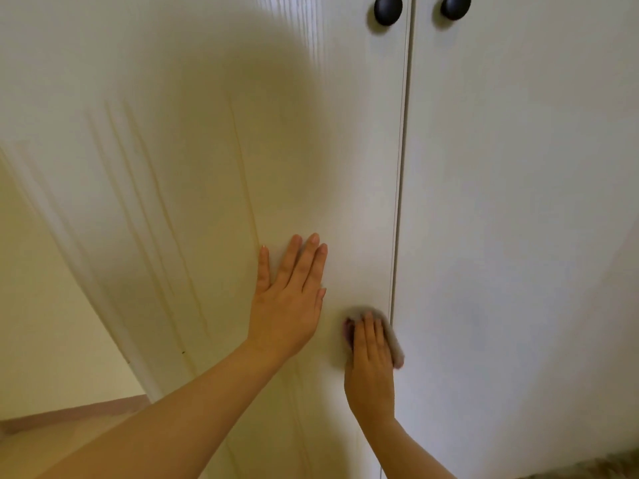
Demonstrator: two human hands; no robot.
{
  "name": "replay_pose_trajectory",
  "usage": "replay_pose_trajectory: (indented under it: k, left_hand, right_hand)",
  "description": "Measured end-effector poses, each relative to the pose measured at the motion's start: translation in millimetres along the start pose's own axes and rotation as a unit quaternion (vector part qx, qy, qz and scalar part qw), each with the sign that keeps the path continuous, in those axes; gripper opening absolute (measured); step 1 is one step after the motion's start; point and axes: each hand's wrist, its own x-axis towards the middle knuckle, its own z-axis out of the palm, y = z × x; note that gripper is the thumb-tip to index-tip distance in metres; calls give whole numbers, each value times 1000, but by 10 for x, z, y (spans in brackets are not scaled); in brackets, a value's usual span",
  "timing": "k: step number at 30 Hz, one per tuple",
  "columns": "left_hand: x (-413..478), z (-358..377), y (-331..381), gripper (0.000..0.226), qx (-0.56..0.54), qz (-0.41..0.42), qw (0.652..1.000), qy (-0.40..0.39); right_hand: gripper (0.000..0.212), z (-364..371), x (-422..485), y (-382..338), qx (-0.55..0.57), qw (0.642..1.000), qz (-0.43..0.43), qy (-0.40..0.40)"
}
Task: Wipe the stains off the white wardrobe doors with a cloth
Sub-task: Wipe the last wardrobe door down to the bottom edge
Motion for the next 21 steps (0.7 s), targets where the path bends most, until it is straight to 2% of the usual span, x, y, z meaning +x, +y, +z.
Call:
replay_pose_trajectory:
  k: [2, 4, 9, 14, 18, 21]
  left_hand:
    - [-4, 17, 6, 56, 0, 4, 1000, 0]
    - [-11, 22, 15, 56, -1, 6, 1000, 2]
    - [-27, 2, -18, 55, 2, 13, 1000, -4]
    - [-9, -10, -26, 56, -2, 14, 1000, -11]
    - [-25, -17, -17, 54, -10, 18, 1000, -14]
    - [-29, -56, -57, 53, -9, 36, 999, -12]
  right_hand:
    - [44, -97, 311, -166, 15, 999, 42, 4]
    - [46, -88, 400, -208, -2, 999, 38, 13]
    - [59, 18, -204, -46, -48, 997, 25, -62]
    - [54, -132, 556, -313, -18, 998, 32, 52]
    - [57, 33, 112, -127, -66, 998, -3, 22]
    - [53, 13, 171, -194, -17, 998, 29, 45]
